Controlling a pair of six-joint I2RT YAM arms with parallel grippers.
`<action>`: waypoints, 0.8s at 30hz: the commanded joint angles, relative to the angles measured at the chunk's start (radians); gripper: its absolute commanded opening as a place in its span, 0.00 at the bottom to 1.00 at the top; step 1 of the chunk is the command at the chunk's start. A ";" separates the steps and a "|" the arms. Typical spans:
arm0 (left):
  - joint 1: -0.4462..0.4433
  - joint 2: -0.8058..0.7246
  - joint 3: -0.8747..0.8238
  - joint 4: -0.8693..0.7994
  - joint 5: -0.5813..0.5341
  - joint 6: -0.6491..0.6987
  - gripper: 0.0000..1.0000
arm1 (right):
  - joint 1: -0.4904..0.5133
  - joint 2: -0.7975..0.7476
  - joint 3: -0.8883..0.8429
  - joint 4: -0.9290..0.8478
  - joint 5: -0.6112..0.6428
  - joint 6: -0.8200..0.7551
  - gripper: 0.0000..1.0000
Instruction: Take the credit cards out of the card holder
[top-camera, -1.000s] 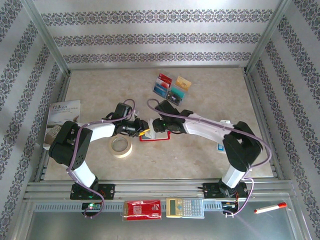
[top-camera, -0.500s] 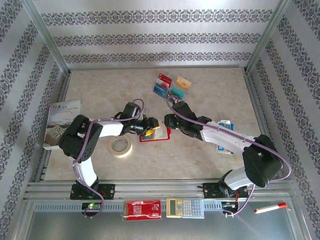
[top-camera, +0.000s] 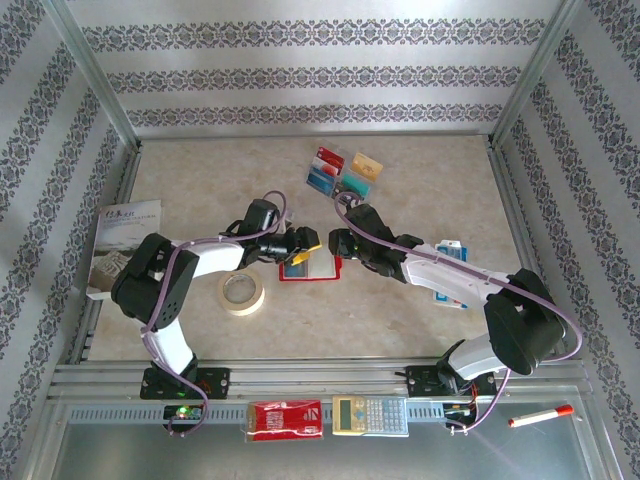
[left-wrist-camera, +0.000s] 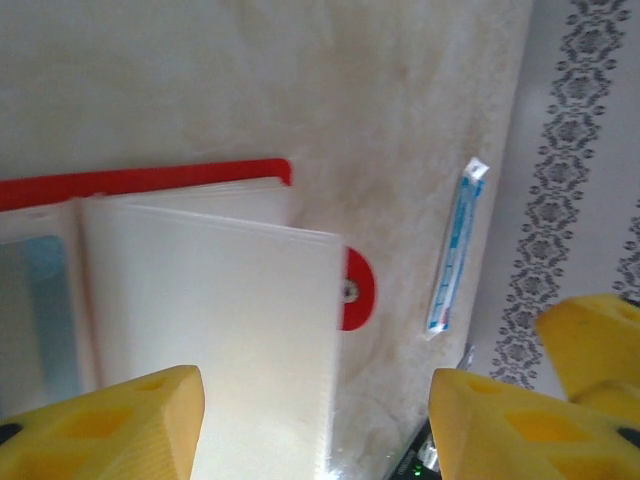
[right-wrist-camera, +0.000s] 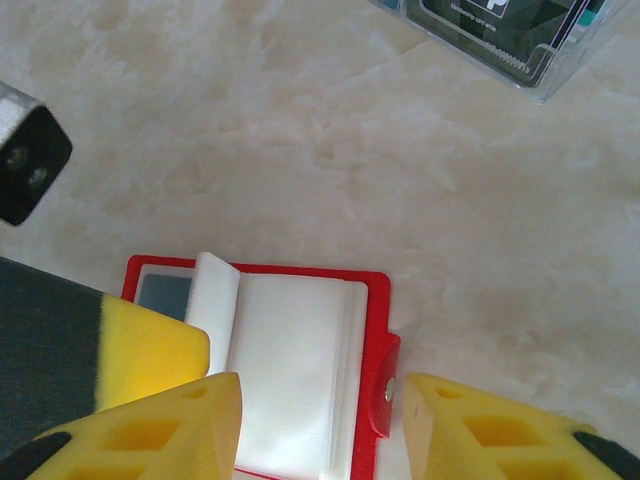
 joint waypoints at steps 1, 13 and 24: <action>-0.014 0.004 0.006 0.109 0.040 -0.063 0.61 | -0.011 -0.005 -0.008 0.019 0.002 0.015 0.47; -0.048 0.098 0.005 0.144 0.009 -0.103 0.60 | -0.012 -0.002 -0.015 0.019 0.004 0.014 0.47; 0.010 -0.102 0.008 -0.104 -0.080 0.034 0.60 | 0.013 0.080 0.053 -0.018 -0.080 -0.066 0.47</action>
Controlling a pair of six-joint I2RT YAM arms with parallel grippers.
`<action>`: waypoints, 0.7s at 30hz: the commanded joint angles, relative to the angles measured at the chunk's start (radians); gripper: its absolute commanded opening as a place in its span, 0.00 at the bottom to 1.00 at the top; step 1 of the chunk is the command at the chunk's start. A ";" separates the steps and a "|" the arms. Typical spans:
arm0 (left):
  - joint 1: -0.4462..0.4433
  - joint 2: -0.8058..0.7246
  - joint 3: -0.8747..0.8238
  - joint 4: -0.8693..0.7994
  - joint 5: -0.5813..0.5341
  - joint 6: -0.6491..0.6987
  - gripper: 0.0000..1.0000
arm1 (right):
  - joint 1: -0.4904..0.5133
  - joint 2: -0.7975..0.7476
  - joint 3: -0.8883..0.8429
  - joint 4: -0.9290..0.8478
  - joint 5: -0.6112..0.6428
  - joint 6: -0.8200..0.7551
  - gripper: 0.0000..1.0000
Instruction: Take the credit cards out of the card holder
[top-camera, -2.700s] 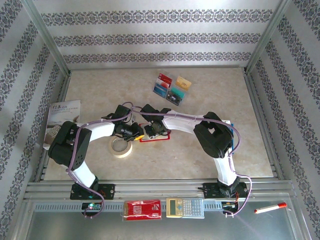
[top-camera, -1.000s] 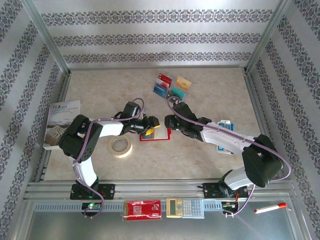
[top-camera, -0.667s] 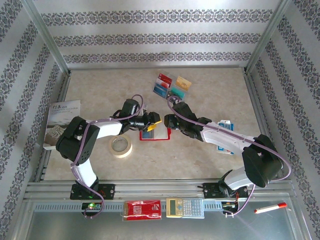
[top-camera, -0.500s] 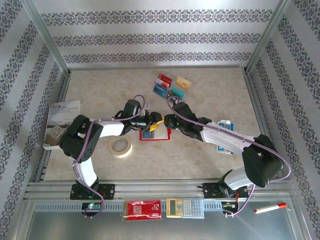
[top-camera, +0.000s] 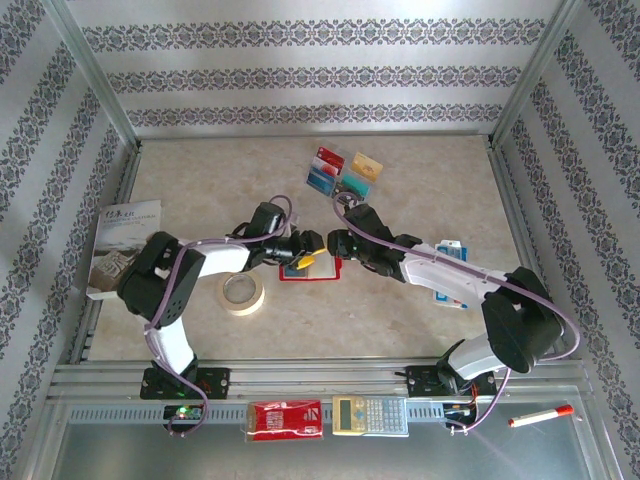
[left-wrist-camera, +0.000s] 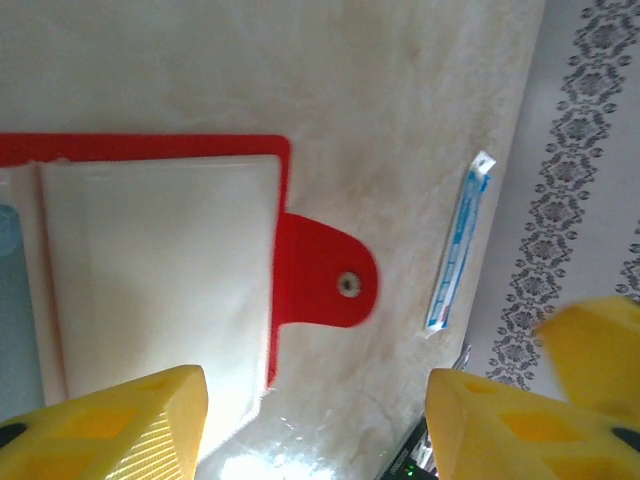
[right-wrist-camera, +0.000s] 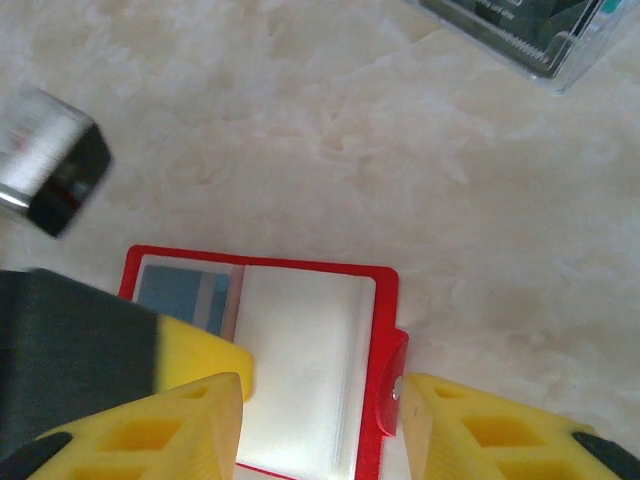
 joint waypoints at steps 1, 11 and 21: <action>0.059 -0.123 -0.011 -0.105 -0.067 0.076 0.60 | 0.027 0.076 0.070 -0.035 -0.061 -0.065 0.47; 0.217 -0.270 -0.130 -0.301 -0.145 0.166 0.51 | 0.153 0.389 0.374 -0.321 -0.040 -0.169 0.48; 0.182 -0.199 -0.105 -0.357 -0.097 0.228 0.35 | 0.161 0.526 0.475 -0.450 0.019 -0.184 0.44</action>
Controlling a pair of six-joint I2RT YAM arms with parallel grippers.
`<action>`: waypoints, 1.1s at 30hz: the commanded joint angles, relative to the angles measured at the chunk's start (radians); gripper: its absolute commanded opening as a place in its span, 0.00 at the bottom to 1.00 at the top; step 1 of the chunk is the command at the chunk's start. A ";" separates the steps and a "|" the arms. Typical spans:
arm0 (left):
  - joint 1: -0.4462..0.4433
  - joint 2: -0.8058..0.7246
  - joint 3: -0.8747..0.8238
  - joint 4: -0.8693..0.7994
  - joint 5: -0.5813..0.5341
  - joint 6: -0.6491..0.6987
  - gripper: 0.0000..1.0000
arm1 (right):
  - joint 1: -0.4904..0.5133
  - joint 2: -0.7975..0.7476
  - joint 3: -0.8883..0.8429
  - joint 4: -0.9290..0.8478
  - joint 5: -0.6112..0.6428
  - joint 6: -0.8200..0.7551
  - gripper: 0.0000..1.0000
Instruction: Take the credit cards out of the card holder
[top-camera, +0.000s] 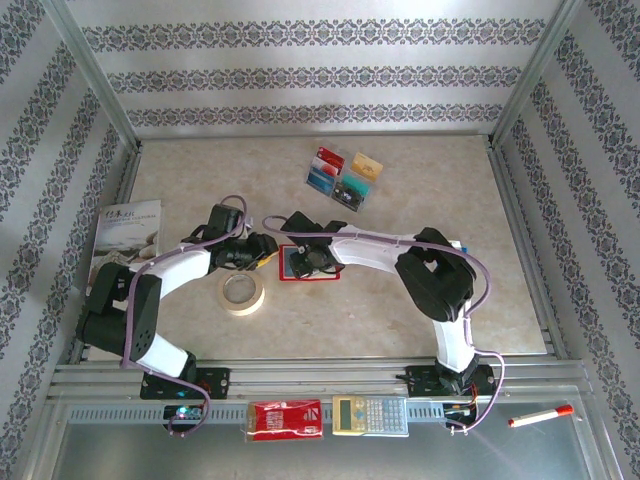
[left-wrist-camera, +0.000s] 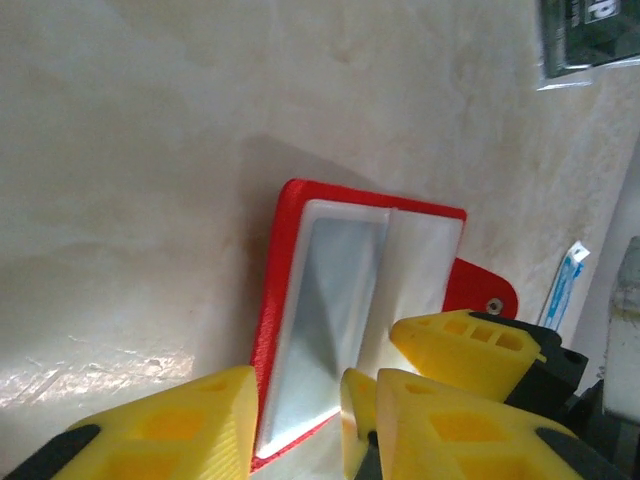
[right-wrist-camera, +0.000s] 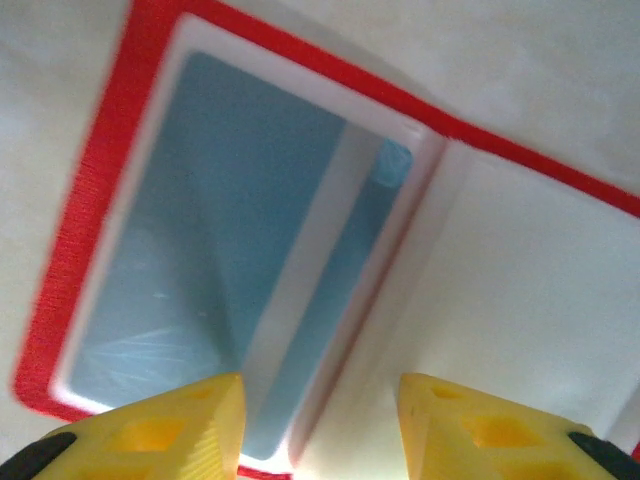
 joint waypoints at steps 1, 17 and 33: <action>-0.027 0.033 0.026 -0.055 0.021 0.047 0.34 | -0.011 0.024 0.021 -0.079 0.041 -0.014 0.43; -0.077 0.121 0.051 -0.037 0.023 0.043 0.31 | -0.032 0.072 -0.026 -0.060 0.019 -0.012 0.32; -0.097 0.147 0.070 -0.024 0.035 0.044 0.23 | -0.033 0.071 -0.033 -0.048 0.010 -0.009 0.31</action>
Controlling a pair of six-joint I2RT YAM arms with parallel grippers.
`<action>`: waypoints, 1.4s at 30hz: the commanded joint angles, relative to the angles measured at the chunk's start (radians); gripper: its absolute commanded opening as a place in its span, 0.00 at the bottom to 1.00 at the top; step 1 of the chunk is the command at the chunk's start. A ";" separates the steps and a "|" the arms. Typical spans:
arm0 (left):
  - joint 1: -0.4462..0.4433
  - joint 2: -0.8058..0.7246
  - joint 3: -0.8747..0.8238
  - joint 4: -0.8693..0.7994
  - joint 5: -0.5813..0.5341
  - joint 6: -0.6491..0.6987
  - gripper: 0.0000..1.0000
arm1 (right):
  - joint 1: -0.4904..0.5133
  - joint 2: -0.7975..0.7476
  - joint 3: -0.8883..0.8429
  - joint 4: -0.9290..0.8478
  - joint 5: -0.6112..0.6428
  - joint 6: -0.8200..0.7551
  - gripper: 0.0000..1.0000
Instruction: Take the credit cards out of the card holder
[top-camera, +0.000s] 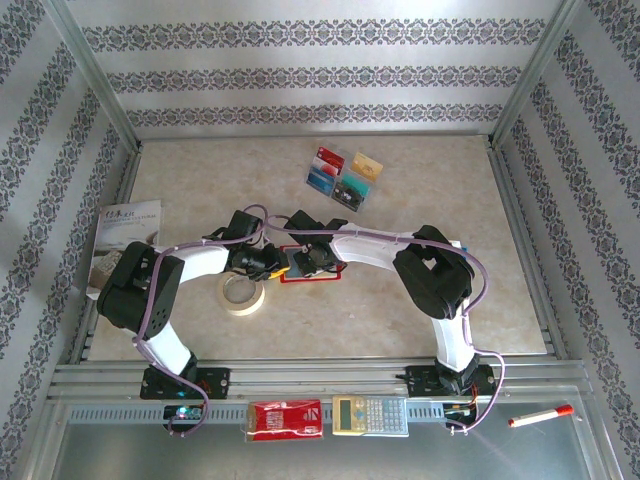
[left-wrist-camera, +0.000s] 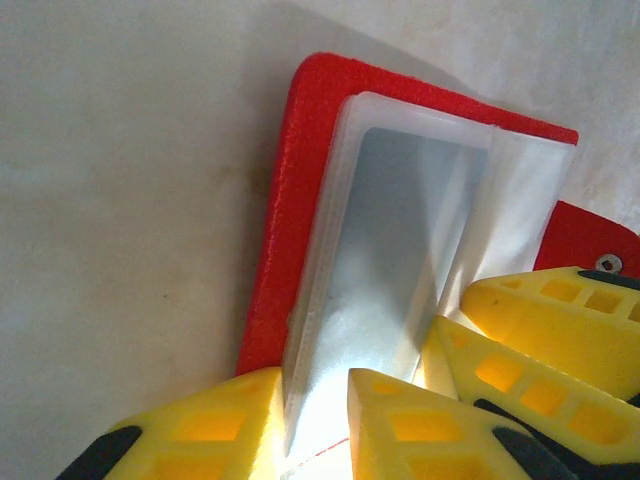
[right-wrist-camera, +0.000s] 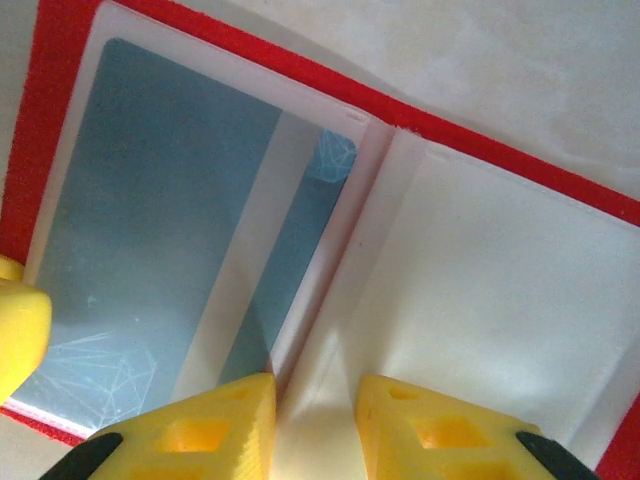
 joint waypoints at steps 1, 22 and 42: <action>-0.013 -0.002 0.028 -0.007 0.018 0.017 0.22 | -0.009 0.057 -0.033 -0.033 0.004 -0.002 0.31; -0.013 -0.027 0.030 0.084 0.164 0.011 0.20 | -0.081 -0.066 -0.115 0.117 -0.196 0.044 0.30; -0.087 0.041 0.076 0.220 0.199 -0.070 0.26 | -0.177 -0.351 -0.350 0.392 -0.231 0.189 0.30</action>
